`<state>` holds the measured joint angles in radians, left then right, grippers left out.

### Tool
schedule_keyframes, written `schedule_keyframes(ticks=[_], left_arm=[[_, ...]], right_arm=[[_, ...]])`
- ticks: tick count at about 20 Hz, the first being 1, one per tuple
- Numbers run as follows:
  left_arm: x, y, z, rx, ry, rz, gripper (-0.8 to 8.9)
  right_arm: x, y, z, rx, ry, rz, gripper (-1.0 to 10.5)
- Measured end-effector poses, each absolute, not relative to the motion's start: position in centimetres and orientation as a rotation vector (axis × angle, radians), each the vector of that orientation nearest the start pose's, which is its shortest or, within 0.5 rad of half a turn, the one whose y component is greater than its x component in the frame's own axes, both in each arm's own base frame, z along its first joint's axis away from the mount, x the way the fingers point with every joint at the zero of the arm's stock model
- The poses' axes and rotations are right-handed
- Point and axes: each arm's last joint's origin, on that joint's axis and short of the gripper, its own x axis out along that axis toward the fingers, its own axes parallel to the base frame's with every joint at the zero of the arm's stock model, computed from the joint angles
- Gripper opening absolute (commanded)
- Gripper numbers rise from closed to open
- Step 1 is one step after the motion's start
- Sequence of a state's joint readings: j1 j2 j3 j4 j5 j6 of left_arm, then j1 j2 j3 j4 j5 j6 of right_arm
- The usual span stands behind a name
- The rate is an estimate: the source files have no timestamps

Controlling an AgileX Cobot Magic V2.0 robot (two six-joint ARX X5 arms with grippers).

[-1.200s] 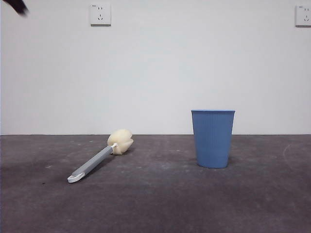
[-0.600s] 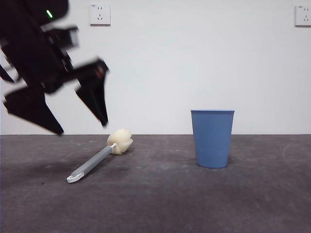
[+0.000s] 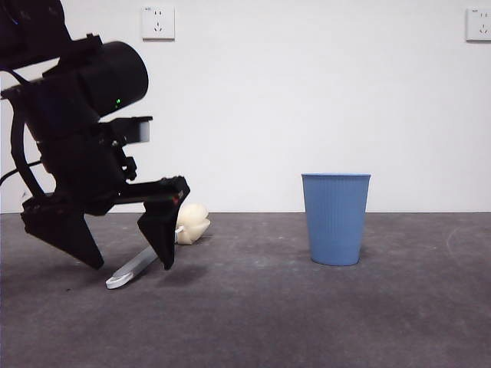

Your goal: Pick up the cup brush,pick up the cup,insert the brush into the cup,clean the cup,put the cup brush back,put the cup back to the fixed position on the table

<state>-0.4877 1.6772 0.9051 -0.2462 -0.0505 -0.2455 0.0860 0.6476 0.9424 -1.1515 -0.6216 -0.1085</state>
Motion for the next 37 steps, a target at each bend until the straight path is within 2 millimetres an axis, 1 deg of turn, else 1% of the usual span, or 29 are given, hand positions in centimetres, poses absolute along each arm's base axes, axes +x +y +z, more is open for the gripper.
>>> schedule_keyframes(ticks=[1, 2, 4, 6, 7, 10, 12, 14, 17, 20, 23, 25, 26, 27, 28, 30, 32, 34, 37], left_arm=[[28.0, -14.8, 15.6, 0.051, 1.026, -0.272, 4.6], [28.0, -14.9, 15.5, 0.057, 1.025, -0.269, 3.51], [27.8, -15.1, 15.5, 0.062, 1.025, -0.274, 1.68], [27.7, -15.3, 15.5, 0.057, 1.03, -0.287, 0.4], [27.7, -15.4, 15.5, 0.055, 1.032, -0.293, -0.09], [27.5, -15.5, 15.5, 0.05, 1.046, -0.308, -0.09], [27.3, -15.3, 16.1, 0.042, 1.044, -0.313, -0.09], [26.9, -15.1, 17.5, 0.028, 1.009, -0.32, -0.09], [25.8, -14.5, 20.2, 0.008, 0.948, -0.334, -0.09], [24.0, -13.5, 23.3, 0.012, 0.891, -0.356, -0.09], [21.6, -12.2, 26.2, 0.02, 0.837, -0.377, -0.09], [20.1, -11.3, 27.5, 0.026, 0.815, -0.386, -0.09], [19.5, -10.9, 28.1, 0.027, 0.807, -0.389, -0.09], [18.8, -10.6, 28.6, 0.025, 0.796, -0.395, -0.09], [18.2, -10.3, 29.0, 0.024, 0.788, -0.398, -0.09], [17.3, -9.7, 29.5, 0.029, 0.78, -0.403, -0.09], [16.6, -9.4, 29.8, 0.041, 0.786, -0.405, -0.09], [16.3, -9.2, 29.7, 0.054, 0.805, -0.405, -0.09], [16.3, -9.1, 29.6, 0.058, 0.815, -0.406, -0.09]], right_arm=[[8.5, 2.4, 32.2, 0.133, 0.804, 0.707, 5.7], [8.5, 2.4, 32.2, 0.133, 0.805, 0.706, 5.7], [8.5, 2.4, 32.2, 0.133, 0.804, 0.707, 5.7], [8.5, 2.4, 32.2, 0.133, 0.804, 0.707, 5.7], [8.5, 2.4, 32.2, 0.133, 0.803, 0.707, 5.7], [8.5, 2.4, 32.3, 0.131, 0.799, 0.707, 5.7], [8.5, 2.4, 32.3, 0.132, 0.798, 0.707, 5.7], [8.5, 2.4, 32.3, 0.131, 0.798, 0.707, 5.7], [8.8, 2.5, 32.2, 0.142, 0.812, 0.704, 5.7], [10.4, 2.7, 32.0, 0.18, 0.832, 0.739, 5.6], [13.1, 3.4, 31.8, 0.19, 0.816, 0.783, 5.6], [14.7, 3.9, 31.5, 0.156, 0.779, 0.767, 5.6], [15.3, 4.3, 31.0, 0.138, 0.775, 0.758, 5.6], [16.0, 4.8, 29.9, 0.121, 0.785, 0.75, 5.6], [16.5, 5.2, 28.6, 0.112, 0.799, 0.748, 5.6], [17.0, 6.2, 25.4, 0.101, 0.812, 0.719, 5.6], [17.2, 7.3, 22.7, 0.072, 0.743, 0.642, 5.6], [17.1, 8.1, 21.1, 0.048, 0.669, 0.588, 5.6], [17.5, 9.1, 19.3, 0.024, 0.613, 0.558, 5.6]])
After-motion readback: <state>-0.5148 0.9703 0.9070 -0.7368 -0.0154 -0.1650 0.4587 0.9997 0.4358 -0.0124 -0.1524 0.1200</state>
